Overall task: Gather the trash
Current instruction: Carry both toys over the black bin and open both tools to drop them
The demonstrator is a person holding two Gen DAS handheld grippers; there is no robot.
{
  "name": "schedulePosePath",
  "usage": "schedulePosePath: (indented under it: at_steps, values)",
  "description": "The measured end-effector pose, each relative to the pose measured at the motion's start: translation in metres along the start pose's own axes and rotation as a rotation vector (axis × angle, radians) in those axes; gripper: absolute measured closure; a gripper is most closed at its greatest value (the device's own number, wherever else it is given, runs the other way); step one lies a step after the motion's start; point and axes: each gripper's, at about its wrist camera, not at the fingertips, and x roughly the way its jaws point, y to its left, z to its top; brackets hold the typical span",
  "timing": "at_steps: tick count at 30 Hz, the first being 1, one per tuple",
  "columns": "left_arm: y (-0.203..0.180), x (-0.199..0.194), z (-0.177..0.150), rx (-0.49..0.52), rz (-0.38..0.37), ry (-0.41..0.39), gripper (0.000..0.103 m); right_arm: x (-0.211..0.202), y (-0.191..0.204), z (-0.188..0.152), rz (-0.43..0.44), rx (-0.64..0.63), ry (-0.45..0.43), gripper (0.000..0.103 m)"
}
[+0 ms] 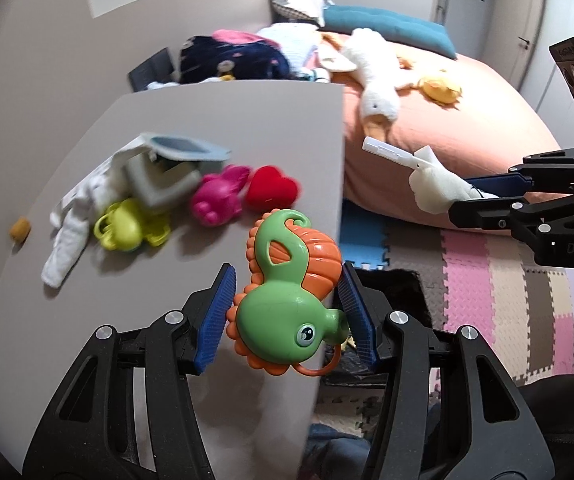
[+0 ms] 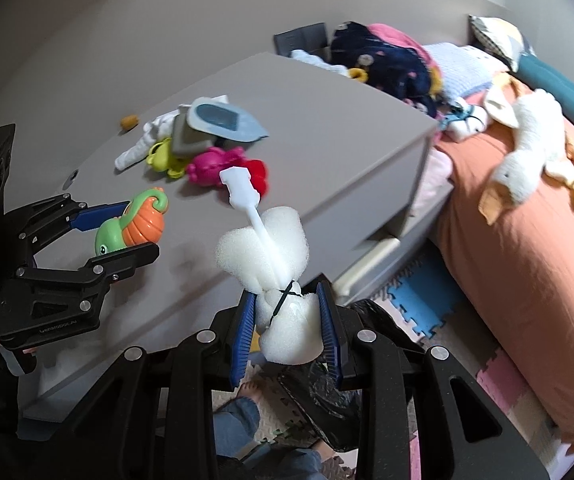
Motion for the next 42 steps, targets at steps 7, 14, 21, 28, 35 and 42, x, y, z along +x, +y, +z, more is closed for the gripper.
schedulePosePath:
  at_steps: [7,14,21,28,35,42]
  values:
    - [-0.030,0.007,0.013,0.072,-0.048,-0.003,0.051,-0.018,-0.026,-0.016,-0.039,0.065,-0.022,0.071]
    - [-0.061,0.017,0.025,0.145,-0.103,-0.001,0.051,-0.035,-0.051,-0.032,-0.078,0.126,-0.035,0.071]
    - [-0.093,0.027,0.033,0.219,-0.169,0.001,0.051,-0.050,-0.074,-0.049,-0.122,0.185,-0.043,0.071]
    - [-0.119,0.034,0.036,0.276,-0.215,0.010,0.051,-0.062,-0.093,-0.063,-0.160,0.240,-0.054,0.071]
    - [-0.134,0.040,0.040,0.307,-0.251,0.015,0.051,-0.070,-0.105,-0.073,-0.177,0.294,-0.063,0.071]
    - [-0.143,0.056,0.036,0.334,-0.285,0.072,0.050,-0.066,-0.112,-0.079,-0.182,0.320,-0.041,0.066]
